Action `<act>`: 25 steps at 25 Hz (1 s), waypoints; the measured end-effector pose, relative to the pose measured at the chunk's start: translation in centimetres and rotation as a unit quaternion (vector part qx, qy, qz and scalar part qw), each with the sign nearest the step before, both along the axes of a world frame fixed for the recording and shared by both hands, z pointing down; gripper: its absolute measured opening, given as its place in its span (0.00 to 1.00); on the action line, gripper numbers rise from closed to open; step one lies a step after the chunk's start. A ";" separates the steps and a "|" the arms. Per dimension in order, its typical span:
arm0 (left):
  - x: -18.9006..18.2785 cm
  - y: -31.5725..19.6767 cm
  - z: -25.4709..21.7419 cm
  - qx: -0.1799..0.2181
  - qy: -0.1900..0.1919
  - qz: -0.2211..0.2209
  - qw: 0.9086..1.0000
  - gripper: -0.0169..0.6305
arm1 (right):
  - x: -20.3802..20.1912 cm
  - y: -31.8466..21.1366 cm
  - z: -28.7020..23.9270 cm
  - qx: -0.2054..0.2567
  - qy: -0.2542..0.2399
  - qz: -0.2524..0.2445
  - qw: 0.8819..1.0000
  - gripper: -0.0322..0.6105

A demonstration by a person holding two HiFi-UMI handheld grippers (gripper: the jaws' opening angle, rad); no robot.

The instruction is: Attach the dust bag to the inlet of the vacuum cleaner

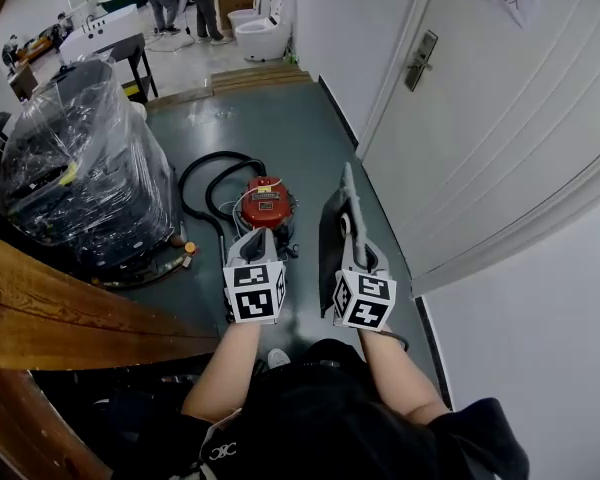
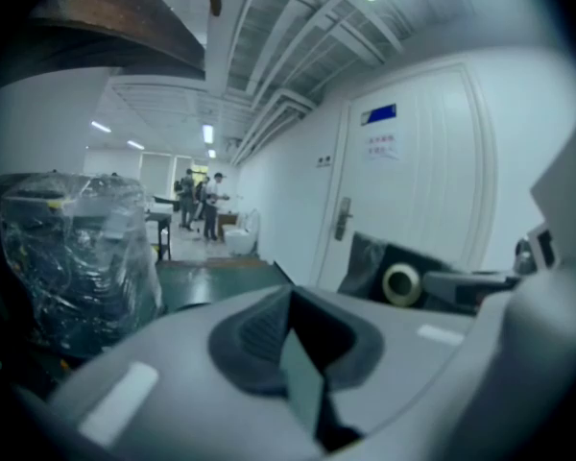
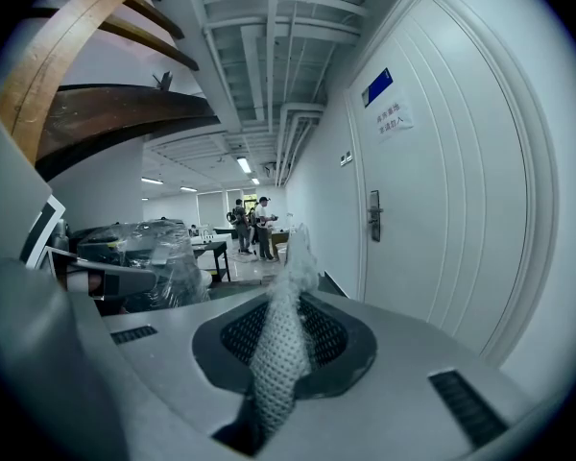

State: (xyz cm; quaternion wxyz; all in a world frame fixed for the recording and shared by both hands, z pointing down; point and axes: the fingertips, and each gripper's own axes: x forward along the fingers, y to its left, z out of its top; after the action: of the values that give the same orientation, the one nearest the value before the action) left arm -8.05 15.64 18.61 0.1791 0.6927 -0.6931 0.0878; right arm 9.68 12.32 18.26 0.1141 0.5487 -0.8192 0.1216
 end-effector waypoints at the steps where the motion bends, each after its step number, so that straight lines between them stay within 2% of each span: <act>1: -0.1 0.0 0.7 -0.007 0.002 0.002 1.000 0.03 | 0.0 0.0 0.5 -0.005 0.001 0.003 1.000 0.08; 8: 0.1 -1.5 5.3 -0.060 0.002 0.010 0.998 0.03 | 1.0 -2.1 6.1 -0.067 0.006 0.019 0.998 0.08; 14: -0.6 -4.7 9.0 -0.104 -0.012 0.009 0.995 0.03 | 1.8 -6.3 13.2 -0.143 0.010 0.038 0.989 0.08; 21: -2.0 -7.4 15.4 -0.162 -0.018 0.011 0.987 0.03 | 0.8 -9.4 22.1 -0.241 0.009 0.053 0.969 0.08; 25: -3.1 -8.9 19.7 -0.191 -0.018 0.004 0.981 0.03 | -0.3 -10.6 28.0 -0.307 -0.013 0.070 0.949 0.08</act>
State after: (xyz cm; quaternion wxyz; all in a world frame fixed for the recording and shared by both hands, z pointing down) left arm -11.19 6.76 38.35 0.2956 0.6467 -0.6640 0.2314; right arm 9.42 1.77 46.24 0.2576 0.5419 -0.7031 0.3817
